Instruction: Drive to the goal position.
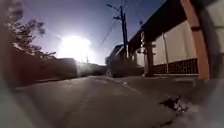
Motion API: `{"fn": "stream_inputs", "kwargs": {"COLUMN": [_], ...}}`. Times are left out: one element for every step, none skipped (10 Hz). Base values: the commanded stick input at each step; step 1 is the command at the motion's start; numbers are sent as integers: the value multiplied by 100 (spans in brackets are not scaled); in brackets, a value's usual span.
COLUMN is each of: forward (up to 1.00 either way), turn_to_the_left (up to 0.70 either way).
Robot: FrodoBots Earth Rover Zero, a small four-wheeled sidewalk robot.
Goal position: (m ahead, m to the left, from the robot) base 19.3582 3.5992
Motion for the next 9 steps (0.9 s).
{"fn": "stream_inputs", "kwargs": {"forward": [100, 100, 100, 100, 100, 100, 100, 100, 100], "turn_to_the_left": [0, 0, 0, 0, -9, -7, 0, 0, 0]}}
